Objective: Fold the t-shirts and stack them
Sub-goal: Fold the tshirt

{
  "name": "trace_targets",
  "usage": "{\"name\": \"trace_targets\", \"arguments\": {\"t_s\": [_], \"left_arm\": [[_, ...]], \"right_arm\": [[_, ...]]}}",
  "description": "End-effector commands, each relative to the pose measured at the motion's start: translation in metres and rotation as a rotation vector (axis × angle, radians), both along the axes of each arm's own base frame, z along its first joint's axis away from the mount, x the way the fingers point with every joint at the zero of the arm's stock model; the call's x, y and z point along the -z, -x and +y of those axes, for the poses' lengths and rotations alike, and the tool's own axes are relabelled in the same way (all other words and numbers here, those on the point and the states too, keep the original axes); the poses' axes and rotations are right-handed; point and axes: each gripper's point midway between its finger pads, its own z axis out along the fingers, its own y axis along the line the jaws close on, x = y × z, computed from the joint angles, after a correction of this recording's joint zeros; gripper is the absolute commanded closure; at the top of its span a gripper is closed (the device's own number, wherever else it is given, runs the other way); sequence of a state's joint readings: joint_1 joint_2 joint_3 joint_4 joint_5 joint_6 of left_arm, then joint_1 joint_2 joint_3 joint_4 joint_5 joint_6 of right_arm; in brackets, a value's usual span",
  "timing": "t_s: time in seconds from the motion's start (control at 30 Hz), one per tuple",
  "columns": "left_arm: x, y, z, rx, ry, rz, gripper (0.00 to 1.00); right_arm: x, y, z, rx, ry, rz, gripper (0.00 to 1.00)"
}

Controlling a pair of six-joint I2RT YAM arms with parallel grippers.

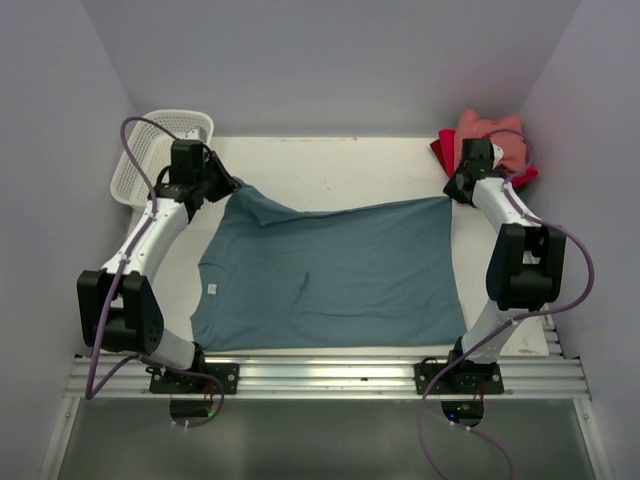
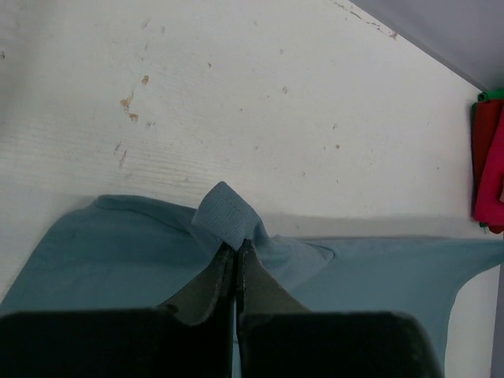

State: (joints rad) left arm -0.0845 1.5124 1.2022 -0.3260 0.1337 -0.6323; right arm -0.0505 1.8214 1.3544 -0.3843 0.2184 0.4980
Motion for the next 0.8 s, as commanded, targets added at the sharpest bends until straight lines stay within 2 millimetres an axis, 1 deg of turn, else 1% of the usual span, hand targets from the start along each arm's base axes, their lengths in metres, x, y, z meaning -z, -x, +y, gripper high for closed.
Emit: {"name": "trace_targets", "arguments": {"t_s": [0.0,0.03,0.1,0.13,0.17,0.2,0.23,0.27,0.3,0.33,0.37,0.4,0.43,0.47,0.5,0.53,0.57,0.6,0.67,0.7,0.77], "left_arm": [[-0.017,0.015,0.007,0.015,-0.032,-0.022,1.0],[-0.023,0.021,0.007,0.019,-0.037,-0.035,1.0],[-0.022,0.031,0.008,0.038,-0.053,-0.034,1.0],[-0.026,0.041,0.009,0.041,-0.062,-0.032,1.0],[-0.026,0.047,0.01,0.052,-0.077,-0.03,1.0],[-0.018,0.058,0.012,0.056,-0.086,0.0,1.0],[-0.024,0.066,0.013,0.058,-0.095,-0.013,1.0],[-0.023,0.073,0.015,0.061,-0.099,-0.005,1.0],[-0.013,0.085,0.015,0.072,-0.106,0.026,1.0],[-0.017,0.093,0.015,0.079,-0.107,0.015,1.0],[-0.014,0.1,0.015,0.083,-0.109,0.026,1.0],[-0.002,0.112,0.015,0.091,-0.111,0.062,1.0],[-0.005,0.12,0.016,0.096,-0.112,0.056,1.0],[-0.002,0.126,0.016,0.099,-0.115,0.068,1.0],[0.008,0.136,0.017,0.103,-0.116,0.102,1.0],[0.006,0.142,0.016,0.109,-0.111,0.098,1.0],[0.009,0.147,0.016,0.111,-0.109,0.107,1.0],[0.014,0.155,0.016,0.116,-0.109,0.131,1.0],[0.013,0.163,0.017,0.117,-0.112,0.134,1.0],[0.015,0.168,0.018,0.118,-0.117,0.151,1.0],[0.013,0.174,0.018,0.12,-0.117,0.151,1.0]], "right_arm": [[-0.023,0.013,-0.004,0.007,0.029,-0.017,1.0],[-0.028,0.02,-0.004,0.006,0.03,-0.023,1.0],[-0.031,0.032,-0.001,-0.011,0.026,-0.009,1.0],[-0.038,0.043,-0.001,-0.012,0.029,-0.015,1.0],[-0.039,0.05,0.0,-0.019,0.034,-0.009,1.0],[-0.032,0.064,0.0,-0.019,0.037,0.03,1.0],[-0.033,0.072,0.001,-0.022,0.038,0.035,1.0],[-0.042,0.08,0.001,-0.027,0.043,0.021,1.0],[-0.035,0.094,0.003,-0.038,0.04,0.053,1.0],[-0.035,0.101,0.004,-0.039,0.042,0.06,1.0],[-0.043,0.109,0.004,-0.044,0.046,0.041,1.0],[-0.043,0.118,0.006,-0.048,0.043,0.055,1.0],[-0.037,0.127,0.007,-0.051,0.04,0.07,1.0],[-0.039,0.132,0.009,-0.063,0.037,0.066,1.0],[-0.04,0.143,0.011,-0.069,0.037,0.069,1.0],[-0.042,0.148,0.012,-0.073,0.035,0.071,1.0],[-0.042,0.153,0.013,-0.081,0.037,0.077,1.0],[-0.047,0.161,0.013,-0.082,0.04,0.075,1.0],[-0.047,0.17,0.016,-0.094,0.031,0.084,1.0],[-0.049,0.178,0.018,-0.102,0.031,0.091,1.0],[-0.049,0.186,0.019,-0.105,0.043,0.112,1.0]]}}
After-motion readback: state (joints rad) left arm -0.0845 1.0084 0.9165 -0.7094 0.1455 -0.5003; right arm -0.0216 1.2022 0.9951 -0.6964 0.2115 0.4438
